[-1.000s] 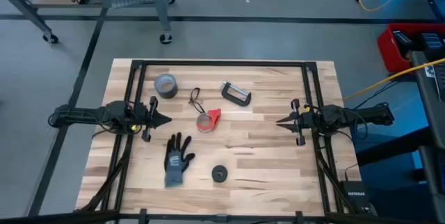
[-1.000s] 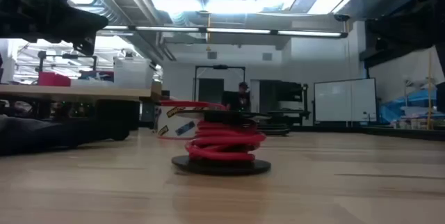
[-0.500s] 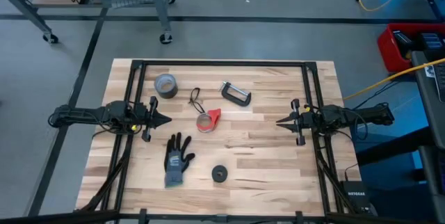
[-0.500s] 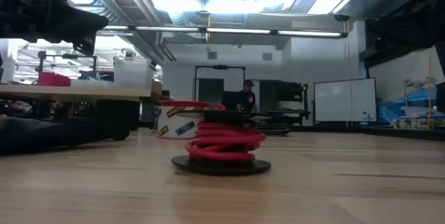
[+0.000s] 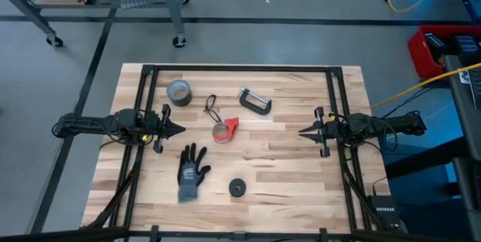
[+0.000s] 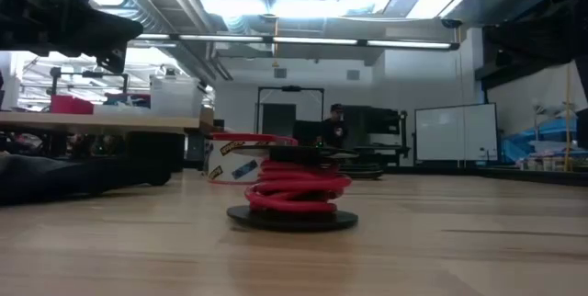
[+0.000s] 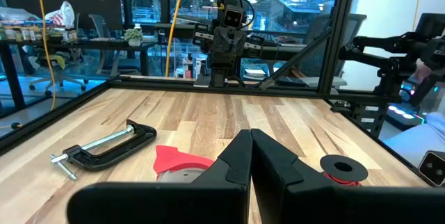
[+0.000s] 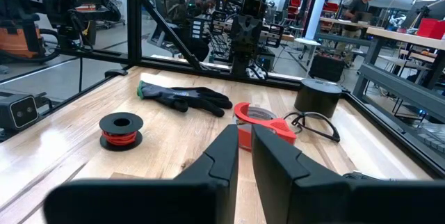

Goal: Coil cords

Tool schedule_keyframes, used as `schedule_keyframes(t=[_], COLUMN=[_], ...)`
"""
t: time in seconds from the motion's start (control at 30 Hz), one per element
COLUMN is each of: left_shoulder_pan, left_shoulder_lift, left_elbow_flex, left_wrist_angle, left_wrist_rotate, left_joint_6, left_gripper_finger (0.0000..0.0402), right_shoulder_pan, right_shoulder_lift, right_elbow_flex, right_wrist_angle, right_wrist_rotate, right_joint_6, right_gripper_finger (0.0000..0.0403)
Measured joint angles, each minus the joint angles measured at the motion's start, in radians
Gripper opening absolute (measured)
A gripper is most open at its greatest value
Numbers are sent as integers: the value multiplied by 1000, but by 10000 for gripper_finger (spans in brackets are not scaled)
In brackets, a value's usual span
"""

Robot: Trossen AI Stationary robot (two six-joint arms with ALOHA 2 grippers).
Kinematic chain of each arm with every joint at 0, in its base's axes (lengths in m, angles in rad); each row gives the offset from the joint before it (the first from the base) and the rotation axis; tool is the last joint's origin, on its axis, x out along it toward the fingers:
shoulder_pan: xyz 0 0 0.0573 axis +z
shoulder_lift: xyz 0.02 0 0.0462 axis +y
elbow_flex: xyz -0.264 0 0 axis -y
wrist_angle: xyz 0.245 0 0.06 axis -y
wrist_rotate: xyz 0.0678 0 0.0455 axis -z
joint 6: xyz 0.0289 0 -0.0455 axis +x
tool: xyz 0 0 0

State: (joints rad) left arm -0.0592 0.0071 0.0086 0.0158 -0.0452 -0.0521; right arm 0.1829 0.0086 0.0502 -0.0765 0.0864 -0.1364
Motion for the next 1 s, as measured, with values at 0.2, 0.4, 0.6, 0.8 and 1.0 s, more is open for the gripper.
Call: schedule_keyframes(t=[0.2,0.4,0.6,0.8,1.0], left_shoulder_pan=[0,0,0,0,0], left_shoulder_lift=[0,0,0,0,0], left_elbow_flex=[0,0,0,0,0], left_wrist_angle=[0,0,0,0,5], left_wrist_rotate=[0,0,0,0,-25], left_joint_6=[0,0,0,0,25], left_gripper_finger=[0,0,0,0,0], right_shoulder_pan=[0,0,0,0,0], right_shoulder_lift=[0,0,0,0,0], right_elbow_flex=[0,-2,-2,-2,-2], right_wrist_angle=[0,12,12,20,279], right_wrist_rotate=[0,18,18,18,19], right_joint_6=[0,0,0,0,42], right_gripper_finger=[47,47,46,46,46])
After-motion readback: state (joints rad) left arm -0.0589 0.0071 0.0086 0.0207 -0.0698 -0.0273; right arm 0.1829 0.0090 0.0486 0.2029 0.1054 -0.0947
